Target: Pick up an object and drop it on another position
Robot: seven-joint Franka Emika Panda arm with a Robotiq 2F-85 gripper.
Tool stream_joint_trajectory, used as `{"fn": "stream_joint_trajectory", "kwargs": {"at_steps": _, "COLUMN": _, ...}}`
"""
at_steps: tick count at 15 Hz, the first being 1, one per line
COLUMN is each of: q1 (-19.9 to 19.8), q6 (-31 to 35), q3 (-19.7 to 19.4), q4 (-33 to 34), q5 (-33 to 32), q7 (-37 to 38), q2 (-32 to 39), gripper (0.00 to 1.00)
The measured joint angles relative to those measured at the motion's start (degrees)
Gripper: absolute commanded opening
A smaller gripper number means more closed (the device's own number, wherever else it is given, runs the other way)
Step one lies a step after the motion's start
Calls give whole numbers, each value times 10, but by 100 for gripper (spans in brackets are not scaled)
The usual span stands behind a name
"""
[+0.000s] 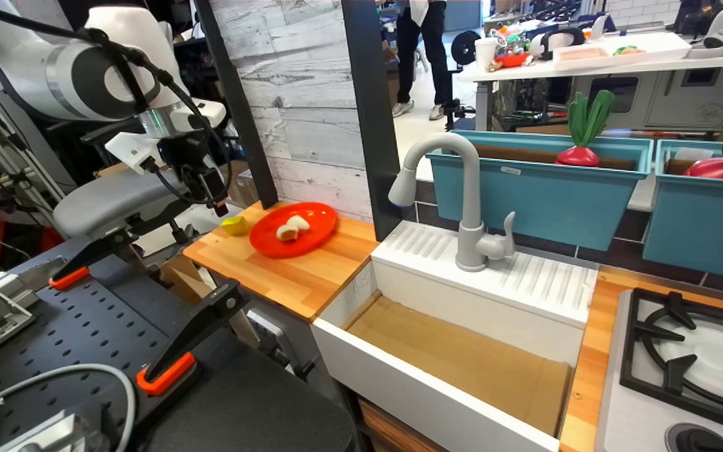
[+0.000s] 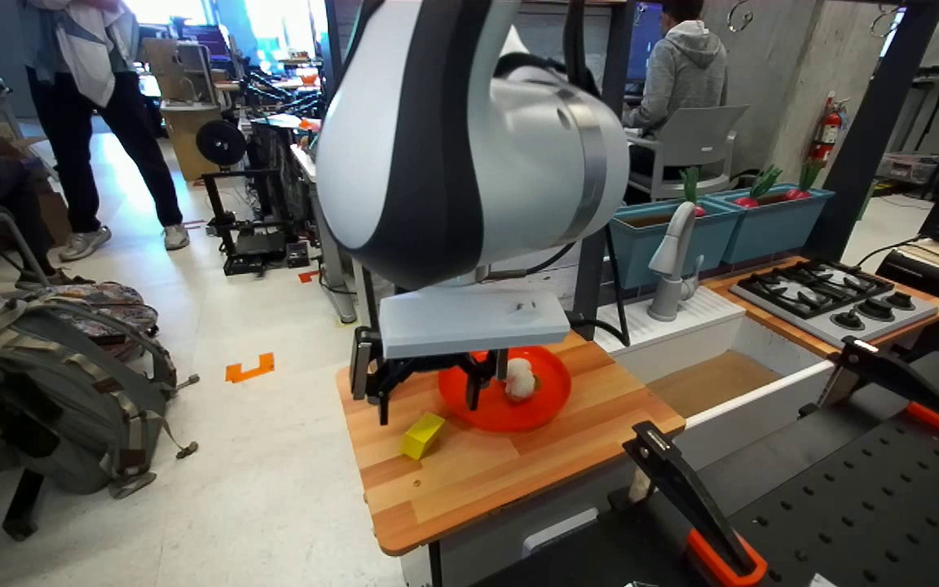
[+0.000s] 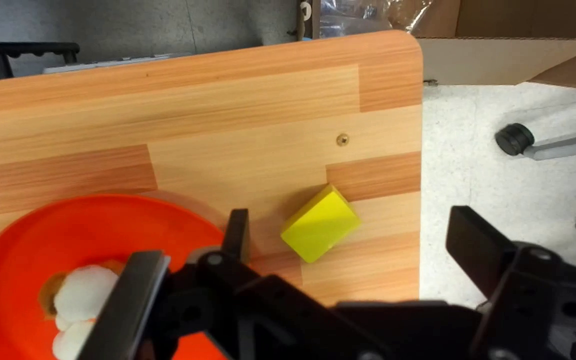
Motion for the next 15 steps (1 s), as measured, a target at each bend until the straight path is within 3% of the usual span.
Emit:
{"fn": "stream_joint_trajectory", "kwargs": {"at_steps": 7, "q1": 27, "q6": -61, "q3": -19, "q4": 61, "q5": -20, "q7": -39, "q2": 57, "gripper": 100}}
{"fn": "stream_joint_trajectory", "kwargs": {"at_steps": 15, "q1": 30, "q6": -106, "q3": -28, "q4": 109, "q5": -68, "q7": -68, "q2": 68, "gripper": 100}}
